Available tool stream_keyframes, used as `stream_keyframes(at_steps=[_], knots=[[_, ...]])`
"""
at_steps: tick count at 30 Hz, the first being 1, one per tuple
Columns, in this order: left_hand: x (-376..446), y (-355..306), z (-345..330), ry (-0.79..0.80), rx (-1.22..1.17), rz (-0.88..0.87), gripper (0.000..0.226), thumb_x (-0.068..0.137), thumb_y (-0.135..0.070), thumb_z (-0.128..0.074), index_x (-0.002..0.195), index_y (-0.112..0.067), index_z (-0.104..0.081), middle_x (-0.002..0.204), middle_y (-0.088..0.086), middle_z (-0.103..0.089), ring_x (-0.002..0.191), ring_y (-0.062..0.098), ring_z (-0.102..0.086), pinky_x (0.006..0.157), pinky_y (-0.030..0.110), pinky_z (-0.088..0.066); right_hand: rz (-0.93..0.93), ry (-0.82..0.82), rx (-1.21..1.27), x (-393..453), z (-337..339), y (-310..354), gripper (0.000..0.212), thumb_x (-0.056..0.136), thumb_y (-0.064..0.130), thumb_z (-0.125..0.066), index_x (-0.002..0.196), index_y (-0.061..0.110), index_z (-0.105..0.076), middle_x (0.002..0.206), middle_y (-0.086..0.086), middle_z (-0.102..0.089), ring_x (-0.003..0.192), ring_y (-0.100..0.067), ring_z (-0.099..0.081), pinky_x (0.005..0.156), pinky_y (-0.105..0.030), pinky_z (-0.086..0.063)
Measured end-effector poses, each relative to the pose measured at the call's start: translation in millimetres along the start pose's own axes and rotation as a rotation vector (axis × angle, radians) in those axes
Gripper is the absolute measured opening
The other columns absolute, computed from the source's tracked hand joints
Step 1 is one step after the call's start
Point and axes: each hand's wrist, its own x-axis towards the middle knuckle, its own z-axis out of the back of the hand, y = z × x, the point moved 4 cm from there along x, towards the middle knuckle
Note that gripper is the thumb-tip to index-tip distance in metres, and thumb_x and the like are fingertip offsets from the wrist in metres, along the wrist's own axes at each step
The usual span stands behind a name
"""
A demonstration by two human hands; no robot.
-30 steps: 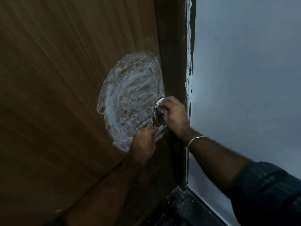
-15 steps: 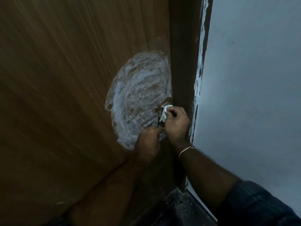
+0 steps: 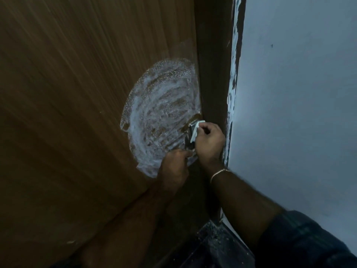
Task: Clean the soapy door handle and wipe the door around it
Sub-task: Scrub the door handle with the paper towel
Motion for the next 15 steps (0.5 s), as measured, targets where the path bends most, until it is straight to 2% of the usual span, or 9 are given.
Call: stream_keyframes(at_steps=[2,5,9,12,15], knots=[[-1,-1,0,0.007,-0.006,0.004,0.040,0.096,-0.003,-0.059,0.131,-0.020,-0.071,0.126,0.004,-0.071,0.115,0.023,-0.064,0.097,0.031,-0.048,0.067,0.006,-0.029,-1,2,3,0.017,0.082,-0.006,-0.064,0.095,-0.001,-0.074,0.100,-0.012,-0.068,0.090,-0.020,-0.064,0.079,0.004,-0.036],[0,1,-1,0.018,0.008,0.002,0.043,0.097,-0.002,-0.058,0.134,-0.020,-0.068,0.131,0.002,-0.069,0.119,0.019,-0.063,0.101,0.030,-0.048,0.270,0.129,-0.096,-2,5,7,0.015,0.087,-0.004,-0.061,0.096,-0.003,-0.073,0.103,-0.013,-0.068,0.094,-0.017,-0.062,0.091,-0.012,-0.046],[0,0,0,-0.001,-0.022,0.001,0.039,0.097,-0.002,-0.059,0.132,-0.016,-0.070,0.130,0.005,-0.071,0.120,0.021,-0.064,0.102,0.030,-0.048,0.353,0.114,-0.142,8,4,15,0.015,0.088,-0.002,-0.060,0.097,-0.001,-0.072,0.105,-0.014,-0.068,0.098,-0.019,-0.061,0.095,-0.021,-0.044],[1,1,0,0.012,-0.014,-0.005,0.041,0.096,0.002,-0.059,0.132,-0.015,-0.070,0.130,0.006,-0.071,0.120,0.023,-0.064,0.100,0.031,-0.048,0.588,0.282,-0.334,9,-6,22,0.015,0.087,-0.001,-0.060,0.098,0.000,-0.070,0.103,-0.014,-0.068,0.101,-0.026,-0.059,0.097,-0.028,-0.039],[2,1,0,0.023,-0.003,0.010,0.043,0.095,0.002,-0.060,0.133,-0.014,-0.069,0.132,0.006,-0.070,0.122,0.023,-0.063,0.104,0.032,-0.048,0.807,0.499,-0.482,21,-1,23,0.021,0.090,0.009,-0.054,0.104,0.000,-0.068,0.106,-0.014,-0.066,0.102,-0.031,-0.057,0.093,-0.037,-0.049]])
